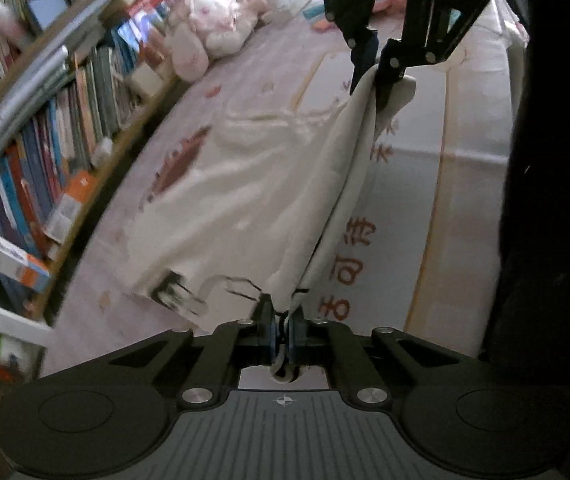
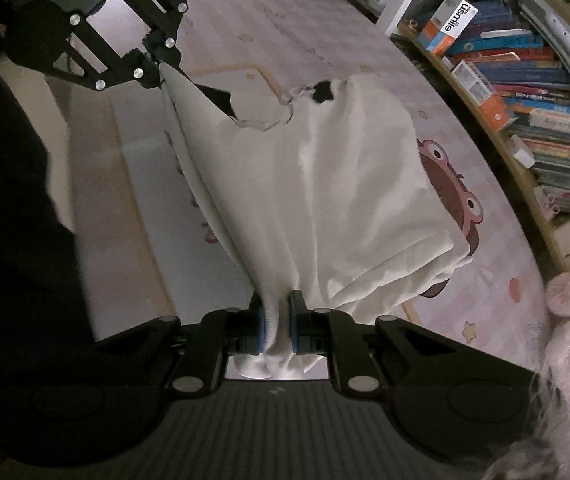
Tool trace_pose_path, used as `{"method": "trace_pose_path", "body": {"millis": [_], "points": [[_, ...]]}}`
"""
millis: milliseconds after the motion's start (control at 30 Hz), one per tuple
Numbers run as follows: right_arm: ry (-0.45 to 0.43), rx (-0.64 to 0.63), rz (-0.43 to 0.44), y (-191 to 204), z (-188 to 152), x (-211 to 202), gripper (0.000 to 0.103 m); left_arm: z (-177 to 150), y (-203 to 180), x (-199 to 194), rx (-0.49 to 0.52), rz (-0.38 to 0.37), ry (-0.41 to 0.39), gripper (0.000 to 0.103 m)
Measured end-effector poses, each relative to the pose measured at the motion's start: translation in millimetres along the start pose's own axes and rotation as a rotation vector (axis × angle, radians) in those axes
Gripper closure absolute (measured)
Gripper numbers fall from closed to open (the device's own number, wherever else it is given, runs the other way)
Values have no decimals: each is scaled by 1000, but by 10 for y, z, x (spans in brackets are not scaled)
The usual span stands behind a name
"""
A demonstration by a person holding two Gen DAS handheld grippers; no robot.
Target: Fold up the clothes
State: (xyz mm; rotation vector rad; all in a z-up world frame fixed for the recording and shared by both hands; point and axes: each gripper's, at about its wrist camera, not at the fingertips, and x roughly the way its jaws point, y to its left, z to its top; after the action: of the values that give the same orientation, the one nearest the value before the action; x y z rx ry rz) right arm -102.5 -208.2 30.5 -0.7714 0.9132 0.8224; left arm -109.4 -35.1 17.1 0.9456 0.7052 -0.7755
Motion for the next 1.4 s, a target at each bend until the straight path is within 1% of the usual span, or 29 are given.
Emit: {"method": "trace_pose_path", "body": {"millis": [167, 233, 333, 400, 500, 633, 767, 833, 900, 967, 1167, 1200, 1233, 1300, 1333, 1400], "points": [[-40, 8, 43, -118, 119, -383, 93, 183, 201, -275, -31, 27, -26, 99], [-52, 17, 63, -200, 159, -483, 93, 231, 278, -303, -47, 29, -29, 99], [-65, 35, 69, -335, 196, -515, 93, 296, 402, -267, -75, 49, -43, 99], [-70, 41, 46, -431, 206, -480, 93, 333, 472, -215, -89, 66, -54, 99], [-81, 66, 13, -625, 233, -387, 93, 365, 584, -81, -111, 79, -59, 99], [-96, 111, 5, -920, 248, -193, 93, 380, 763, 138, -152, 81, -60, 98], [-86, 137, 5, -1150, 254, 8, 93, 382, 953, 400, -178, 58, -48, 97], [-76, 147, 11, -1243, 251, 114, 93, 380, 1041, 523, -190, 39, -36, 95], [-66, 156, 13, -1334, 244, 232, 93, 381, 1137, 646, -198, 24, -28, 90], [-57, 167, 17, -1415, 240, 336, 93, 379, 1212, 751, -208, 9, -19, 90], [-46, 193, 19, -1651, 244, 638, 93, 393, 1358, 1075, -187, -27, 27, 89], [-43, 200, 22, -1684, 243, 694, 93, 386, 1381, 1132, -187, -33, 37, 88], [-39, 207, 24, -1717, 241, 751, 93, 377, 1404, 1189, -187, -39, 48, 85], [-33, 225, 27, -1788, 225, 884, 93, 343, 1453, 1282, -193, -13, 66, 69], [-33, 235, 27, -1821, 218, 944, 93, 324, 1479, 1325, -197, 6, 75, 64], [-33, 268, 28, -1898, 200, 1074, 93, 270, 1537, 1394, -198, 59, 91, 30]]}}
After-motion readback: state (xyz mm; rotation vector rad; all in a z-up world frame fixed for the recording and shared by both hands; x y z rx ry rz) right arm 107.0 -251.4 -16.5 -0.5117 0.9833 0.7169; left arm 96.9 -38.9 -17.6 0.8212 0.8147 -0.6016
